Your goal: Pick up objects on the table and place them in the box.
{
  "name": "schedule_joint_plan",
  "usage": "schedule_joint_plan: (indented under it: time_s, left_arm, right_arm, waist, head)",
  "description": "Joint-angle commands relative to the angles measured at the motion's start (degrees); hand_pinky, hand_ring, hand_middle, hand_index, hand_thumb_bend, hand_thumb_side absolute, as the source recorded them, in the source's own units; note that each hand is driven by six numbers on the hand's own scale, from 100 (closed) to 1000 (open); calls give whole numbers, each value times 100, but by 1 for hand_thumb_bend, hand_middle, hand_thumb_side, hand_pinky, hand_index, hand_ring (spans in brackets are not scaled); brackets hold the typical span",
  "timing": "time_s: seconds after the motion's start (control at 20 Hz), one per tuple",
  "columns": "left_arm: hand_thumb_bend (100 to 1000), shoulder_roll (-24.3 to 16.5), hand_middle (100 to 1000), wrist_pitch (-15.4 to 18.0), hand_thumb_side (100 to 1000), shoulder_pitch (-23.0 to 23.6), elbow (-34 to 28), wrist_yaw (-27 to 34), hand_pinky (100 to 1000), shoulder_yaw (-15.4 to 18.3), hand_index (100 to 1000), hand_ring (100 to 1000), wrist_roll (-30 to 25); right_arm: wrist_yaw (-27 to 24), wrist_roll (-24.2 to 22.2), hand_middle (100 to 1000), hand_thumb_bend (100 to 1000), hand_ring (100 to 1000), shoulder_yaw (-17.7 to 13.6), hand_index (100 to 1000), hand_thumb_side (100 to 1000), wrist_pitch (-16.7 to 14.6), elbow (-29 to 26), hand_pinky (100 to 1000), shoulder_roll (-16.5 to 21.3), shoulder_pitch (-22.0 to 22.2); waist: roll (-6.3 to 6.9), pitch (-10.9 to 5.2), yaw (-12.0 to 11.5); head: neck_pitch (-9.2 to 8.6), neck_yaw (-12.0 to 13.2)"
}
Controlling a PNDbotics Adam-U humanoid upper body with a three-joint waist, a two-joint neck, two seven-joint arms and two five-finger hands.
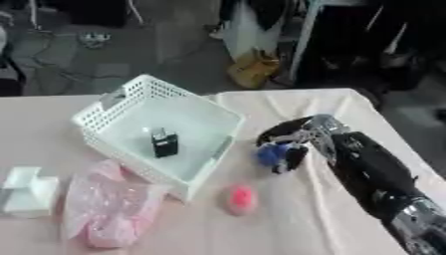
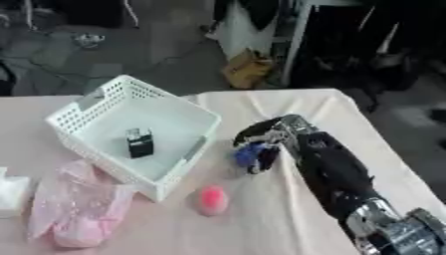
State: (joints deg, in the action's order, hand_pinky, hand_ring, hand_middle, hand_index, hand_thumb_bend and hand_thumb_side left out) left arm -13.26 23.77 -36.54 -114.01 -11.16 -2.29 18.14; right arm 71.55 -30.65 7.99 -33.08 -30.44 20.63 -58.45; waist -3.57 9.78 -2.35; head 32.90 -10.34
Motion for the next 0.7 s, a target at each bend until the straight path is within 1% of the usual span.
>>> schedule_joint_plan:
  time_s: [0.05, 0.1, 0.15, 0.2, 0.25, 0.3, 0.35, 0.5, 0.55, 0.6, 0.65, 0.7]
  left_arm:
    - [100, -11, 938, 29, 905, -136, -58, 16, 725, 18, 943, 942, -1]
    - [100, -12, 938, 30, 905, -141, -58, 18, 725, 14, 943, 942, -3]
    - [100, -13, 938, 31, 905, -144, -58, 20, 725, 12, 942, 942, -6]
    - [100, -12, 938, 32, 905, -152, -58, 22, 725, 10, 942, 942, -9]
    - [100, -10, 938, 33, 904, -158, -58, 24, 726, 10, 942, 942, -10]
    - [100, -8, 938, 36, 904, -167, -58, 24, 726, 12, 942, 942, -10]
    - [100, -5, 938, 38, 904, -174, -58, 25, 726, 13, 942, 942, -10]
    - [100, -1, 938, 42, 904, -187, -58, 29, 726, 12, 942, 942, -10]
    - [100, 0, 938, 43, 904, -191, -58, 30, 726, 11, 938, 942, -10]
    - [100, 3, 938, 45, 904, -202, -58, 32, 725, 8, 938, 942, -12]
    - [100, 4, 938, 47, 904, -211, -58, 35, 725, 7, 938, 942, -13]
    - [100, 7, 938, 50, 904, -225, -58, 38, 725, 4, 938, 942, -14]
  right_arm:
    - [97, -834, 963, 357, 967, -46, 981, 272, -953, -89, 949, 241, -90]
    - [111, -812, 963, 357, 967, -53, 981, 272, -944, -84, 949, 250, -92]
    - [123, -793, 932, 328, 945, -59, 960, 262, -936, -79, 927, 256, -95]
    - [126, -768, 932, 328, 945, -69, 960, 262, -931, -76, 927, 266, -102]
    - [126, -744, 909, 300, 910, -75, 932, 242, -929, -74, 875, 273, -106]
    - [122, -716, 909, 300, 910, -82, 932, 242, -929, -73, 875, 282, -104]
    - [121, -692, 906, 271, 904, -85, 918, 232, -927, -70, 855, 290, -102]
    - [145, -643, 908, 264, 905, -90, 912, 231, -898, -56, 855, 312, -89]
    - [152, -631, 923, 257, 920, -92, 896, 230, -893, -53, 873, 317, -89]
    - [162, -610, 925, 253, 921, -102, 889, 225, -877, -55, 871, 333, -86]
    - [171, -591, 918, 239, 911, -110, 871, 214, -863, -53, 842, 343, -81]
    - [172, -572, 918, 239, 911, -120, 871, 214, -853, -47, 842, 350, -74]
  waist:
    - [112, 38, -15]
    - [112, 50, -19]
    - [113, 59, -21]
    - [116, 71, -25]
    - [117, 78, -28]
    - [118, 85, -31]
    - [119, 89, -33]
    - [119, 100, -38]
    - [119, 104, -40]
    - [118, 119, -49]
    - [118, 131, -56]
    - [119, 148, -64]
  head:
    - [-111, -22]
    - [-116, -35]
    - [-120, -45]
    - [-127, -60]
    - [-129, -72]
    - [-134, -82]
    - [-137, -87]
    - [-147, -96]
    - [-152, -99]
    - [-166, -114]
    - [-176, -129]
    - [-190, -156]
